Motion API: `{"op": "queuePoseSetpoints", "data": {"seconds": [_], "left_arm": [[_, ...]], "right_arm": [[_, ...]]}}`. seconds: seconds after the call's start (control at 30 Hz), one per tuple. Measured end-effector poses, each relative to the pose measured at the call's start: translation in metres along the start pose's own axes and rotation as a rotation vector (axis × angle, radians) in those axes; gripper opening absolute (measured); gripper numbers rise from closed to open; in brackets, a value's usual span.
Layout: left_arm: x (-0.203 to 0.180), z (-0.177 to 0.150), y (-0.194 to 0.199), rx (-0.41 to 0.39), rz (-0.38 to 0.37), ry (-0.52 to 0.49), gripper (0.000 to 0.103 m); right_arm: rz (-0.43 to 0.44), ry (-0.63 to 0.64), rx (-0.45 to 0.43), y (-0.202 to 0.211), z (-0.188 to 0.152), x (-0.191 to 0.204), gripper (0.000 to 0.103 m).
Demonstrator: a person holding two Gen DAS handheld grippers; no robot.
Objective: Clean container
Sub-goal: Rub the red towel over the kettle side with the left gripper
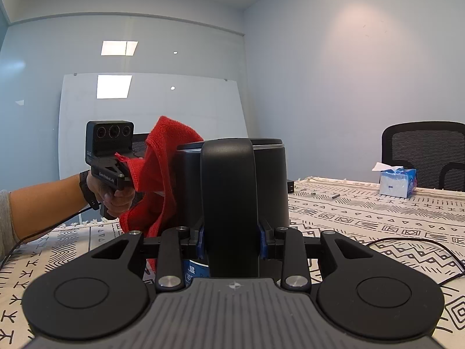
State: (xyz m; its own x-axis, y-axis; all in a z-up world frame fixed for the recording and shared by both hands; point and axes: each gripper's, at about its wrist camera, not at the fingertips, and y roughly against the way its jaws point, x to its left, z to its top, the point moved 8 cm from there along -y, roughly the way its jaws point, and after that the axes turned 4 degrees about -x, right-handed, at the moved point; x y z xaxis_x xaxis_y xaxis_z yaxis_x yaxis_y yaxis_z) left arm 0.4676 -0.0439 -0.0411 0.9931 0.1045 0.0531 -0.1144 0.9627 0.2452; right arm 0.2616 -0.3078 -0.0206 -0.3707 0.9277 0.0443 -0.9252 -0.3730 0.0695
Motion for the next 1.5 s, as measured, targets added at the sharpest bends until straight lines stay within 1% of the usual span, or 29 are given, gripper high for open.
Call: {"op": "queuePoseSetpoints", "data": {"seconds": [0.07, 0.17, 0.2, 0.27, 0.37, 0.4, 0.47, 0.57, 0.6, 0.67, 0.73, 0.8, 0.9, 1.07, 1.13, 1.27, 1.43, 1.5], "left_arm": [[-0.001, -0.009, -0.003, 0.027, -0.002, 0.000, 0.041], [-0.003, -0.025, -0.010, 0.093, 0.001, -0.006, 0.041], [-0.003, -0.026, -0.010, 0.097, 0.002, -0.006, 0.041], [-0.003, -0.022, -0.007, 0.079, -0.001, -0.003, 0.041], [-0.003, -0.007, 0.002, 0.009, -0.006, 0.007, 0.041], [-0.004, -0.006, 0.002, 0.005, -0.004, 0.007, 0.041], [-0.004, -0.010, 0.000, 0.020, 0.002, 0.005, 0.041], [-0.005, -0.026, -0.007, 0.073, 0.004, 0.012, 0.041], [-0.005, -0.026, -0.006, 0.063, 0.002, 0.022, 0.041], [-0.005, -0.020, 0.000, 0.012, -0.001, 0.047, 0.041], [-0.008, -0.004, 0.008, -0.059, -0.004, 0.050, 0.041], [-0.011, 0.007, 0.012, -0.089, -0.001, 0.047, 0.041], [-0.015, 0.005, 0.009, -0.075, 0.035, 0.049, 0.041], [-0.019, -0.023, -0.005, 0.014, 0.118, 0.102, 0.041], [-0.023, -0.019, -0.003, 0.004, 0.128, 0.112, 0.041], [-0.031, 0.005, 0.005, -0.055, 0.144, 0.099, 0.041], [-0.032, -0.004, 0.003, -0.092, 0.197, 0.153, 0.041], [-0.032, -0.009, 0.001, -0.092, 0.213, 0.169, 0.041]], "right_arm": [[0.000, 0.000, 0.000, 0.000, 0.000, 0.000, 0.031], [0.000, 0.000, 0.000, 0.000, 0.000, -0.001, 0.031], [0.000, 0.000, 0.000, -0.001, 0.000, -0.001, 0.031], [0.000, 0.000, 0.000, -0.001, 0.001, -0.001, 0.031], [0.000, 0.000, 0.000, -0.001, 0.001, -0.002, 0.031], [0.001, 0.000, 0.000, -0.001, 0.001, -0.002, 0.031], [0.000, 0.000, 0.000, -0.002, 0.001, -0.003, 0.031], [0.000, 0.001, 0.000, -0.002, 0.001, -0.003, 0.031], [0.000, 0.001, 0.000, -0.003, 0.001, -0.004, 0.031], [0.000, 0.002, 0.000, -0.003, 0.001, -0.004, 0.031], [0.000, 0.003, 0.000, -0.003, 0.001, -0.004, 0.031], [-0.002, 0.005, -0.001, -0.004, 0.001, -0.004, 0.031], [-0.003, 0.009, -0.003, -0.004, 0.001, -0.004, 0.031], [-0.005, 0.018, -0.009, -0.005, 0.002, -0.006, 0.031], [-0.006, 0.023, -0.011, -0.005, 0.003, -0.005, 0.031], [-0.006, 0.024, -0.011, -0.006, 0.003, -0.007, 0.031], [-0.007, 0.028, -0.015, -0.006, 0.003, -0.007, 0.031], [-0.006, 0.033, -0.018, -0.006, 0.003, -0.006, 0.031]]}}
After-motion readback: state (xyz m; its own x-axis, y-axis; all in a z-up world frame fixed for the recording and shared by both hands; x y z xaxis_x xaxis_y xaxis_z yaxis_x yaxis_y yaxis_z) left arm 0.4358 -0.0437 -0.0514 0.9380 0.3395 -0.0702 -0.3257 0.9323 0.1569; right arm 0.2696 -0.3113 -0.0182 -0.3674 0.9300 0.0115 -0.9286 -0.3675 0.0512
